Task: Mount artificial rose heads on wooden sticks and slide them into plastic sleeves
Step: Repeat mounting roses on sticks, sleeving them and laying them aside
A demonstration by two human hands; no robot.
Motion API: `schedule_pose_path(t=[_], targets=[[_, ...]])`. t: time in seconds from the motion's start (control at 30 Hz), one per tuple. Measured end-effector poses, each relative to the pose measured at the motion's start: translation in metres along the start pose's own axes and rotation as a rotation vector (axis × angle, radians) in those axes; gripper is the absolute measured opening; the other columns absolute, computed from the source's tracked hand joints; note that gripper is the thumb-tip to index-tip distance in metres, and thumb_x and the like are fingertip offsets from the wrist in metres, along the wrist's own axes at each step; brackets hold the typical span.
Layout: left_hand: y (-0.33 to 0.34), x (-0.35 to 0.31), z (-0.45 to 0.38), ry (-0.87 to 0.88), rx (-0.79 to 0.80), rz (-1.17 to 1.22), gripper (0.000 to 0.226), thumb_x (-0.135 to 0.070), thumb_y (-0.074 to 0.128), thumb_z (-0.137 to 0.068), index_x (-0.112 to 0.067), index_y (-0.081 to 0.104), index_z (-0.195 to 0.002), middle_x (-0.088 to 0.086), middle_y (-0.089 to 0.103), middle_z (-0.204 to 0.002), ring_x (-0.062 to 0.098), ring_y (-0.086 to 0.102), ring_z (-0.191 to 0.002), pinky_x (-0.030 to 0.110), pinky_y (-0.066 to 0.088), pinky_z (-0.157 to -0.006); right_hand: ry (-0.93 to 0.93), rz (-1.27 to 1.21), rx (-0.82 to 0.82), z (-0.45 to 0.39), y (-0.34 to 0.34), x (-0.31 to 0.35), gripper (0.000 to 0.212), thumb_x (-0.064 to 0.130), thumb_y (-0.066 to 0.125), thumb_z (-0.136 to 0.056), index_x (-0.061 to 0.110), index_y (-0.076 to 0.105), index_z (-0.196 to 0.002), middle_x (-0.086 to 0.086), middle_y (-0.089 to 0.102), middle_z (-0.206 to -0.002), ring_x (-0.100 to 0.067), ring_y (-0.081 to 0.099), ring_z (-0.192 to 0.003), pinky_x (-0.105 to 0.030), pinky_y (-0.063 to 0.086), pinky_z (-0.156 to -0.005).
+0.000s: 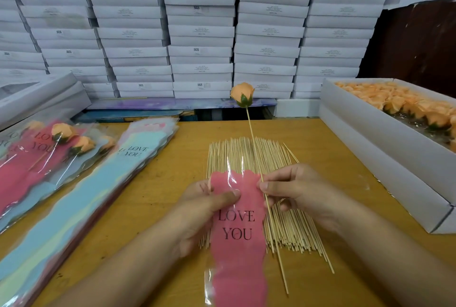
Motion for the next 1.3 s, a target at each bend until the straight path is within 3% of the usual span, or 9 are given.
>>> schedule_pose_path(t=[0.13, 0.23, 0.43, 0.5, 0.67, 0.8, 1.0, 1.13, 1.3], targets=[[-0.004, 0.005, 0.0, -0.027, -0.021, 0.003, 0.038, -0.007, 0.078, -0.078, -0.001, 0.069, -0.113, 0.026, 0.074, -0.104, 0.046, 0.07, -0.099, 0.059, 0.056, -0.09, 0.006, 0.014, 0.006, -0.001, 0.0, -0.001, 0.005, 0.013, 0.077, -0.083, 0.014, 0.08, -0.08, -0.011, 0.075, -0.078, -0.011, 0.066, -0.063, -0.018, 0.049, -0.05], [-0.005, 0.005, -0.001, -0.033, -0.014, 0.033, 0.036, -0.004, 0.08, -0.073, -0.002, 0.07, -0.107, 0.024, 0.075, -0.098, 0.033, 0.075, -0.077, 0.042, 0.064, -0.069, -0.001, 0.005, -0.009, -0.002, -0.003, -0.001, 0.002, 0.015, 0.079, -0.081, 0.015, 0.081, -0.08, -0.012, 0.075, -0.079, -0.012, 0.067, -0.063, -0.018, 0.048, -0.049], [-0.006, 0.007, -0.002, -0.035, -0.042, 0.085, 0.046, -0.002, 0.085, -0.064, -0.001, 0.069, -0.107, 0.02, 0.077, -0.092, 0.024, 0.074, -0.068, 0.029, 0.058, -0.055, -0.026, -0.001, -0.047, -0.004, -0.011, 0.001, 0.008, 0.02, 0.081, -0.073, 0.015, 0.081, -0.079, -0.011, 0.077, -0.083, -0.011, 0.068, -0.063, -0.017, 0.049, -0.049], [-0.006, 0.007, -0.002, -0.043, -0.042, 0.091, 0.044, -0.001, 0.085, -0.063, -0.002, 0.07, -0.104, 0.019, 0.077, -0.09, 0.022, 0.074, -0.066, 0.026, 0.057, -0.053, -0.024, -0.003, -0.073, -0.007, -0.015, 0.002, 0.02, 0.026, 0.081, -0.068, 0.013, 0.08, -0.084, -0.01, 0.078, -0.089, -0.01, 0.068, -0.064, -0.017, 0.049, -0.05], [-0.001, 0.011, 0.001, -0.075, 0.003, 0.092, 0.031, 0.0, 0.086, -0.065, -0.004, 0.074, -0.093, 0.017, 0.077, -0.085, 0.019, 0.072, -0.06, 0.024, 0.055, -0.049, -0.016, 0.003, -0.114, -0.02, -0.027, 0.009, 0.005, 0.012, 0.075, -0.084, 0.012, 0.078, -0.089, -0.003, 0.079, -0.093, -0.008, 0.067, -0.064, -0.017, 0.046, -0.049], [0.001, 0.012, 0.004, -0.101, 0.022, 0.077, 0.044, -0.004, 0.089, -0.061, -0.004, 0.071, -0.102, 0.017, 0.077, -0.087, 0.022, 0.072, -0.06, 0.028, 0.055, -0.05, -0.031, 0.039, -0.146, -0.033, -0.034, 0.024, 0.006, 0.01, 0.073, -0.087, 0.009, 0.076, -0.092, -0.004, 0.078, -0.088, -0.007, 0.065, -0.06, -0.016, 0.046, -0.047], [0.012, 0.013, 0.01, -0.106, 0.092, 0.103, 0.03, 0.004, 0.084, -0.065, -0.002, 0.074, -0.092, 0.015, 0.074, -0.072, 0.019, 0.067, -0.047, 0.023, 0.052, -0.041, -0.095, 0.024, -0.238, -0.06, -0.045, 0.062, 0.005, 0.007, 0.071, -0.089, 0.004, 0.074, -0.092, -0.006, 0.077, -0.082, -0.01, 0.066, -0.059, -0.016, 0.046, -0.046], [0.014, 0.016, 0.011, -0.107, 0.104, 0.102, 0.04, 0.003, 0.085, -0.062, 0.0, 0.073, -0.101, 0.015, 0.074, -0.076, 0.019, 0.068, -0.05, 0.024, 0.053, -0.044, -0.114, -0.017, -0.255, -0.075, -0.039, 0.077, 0.003, 0.007, 0.073, -0.087, 0.004, 0.074, -0.089, -0.007, 0.076, -0.08, -0.01, 0.065, -0.057, -0.017, 0.045, -0.045], [0.007, 0.018, 0.008, -0.103, 0.065, 0.106, 0.038, -0.001, 0.088, -0.059, -0.004, 0.075, -0.095, 0.017, 0.075, -0.082, 0.021, 0.07, -0.056, 0.026, 0.055, -0.049, -0.1, -0.048, -0.268, -0.085, -0.035, 0.087, 0.01, 0.007, 0.074, -0.086, 0.004, 0.072, -0.096, -0.003, 0.076, -0.075, -0.009, 0.066, -0.054, -0.016, 0.044, -0.044]])
Point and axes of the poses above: each hand's wrist, its own z-axis away from the middle knuckle, its own y-axis out of the palm, x = y × z, the point moved 9 cm from there along -z, towards the middle knuckle
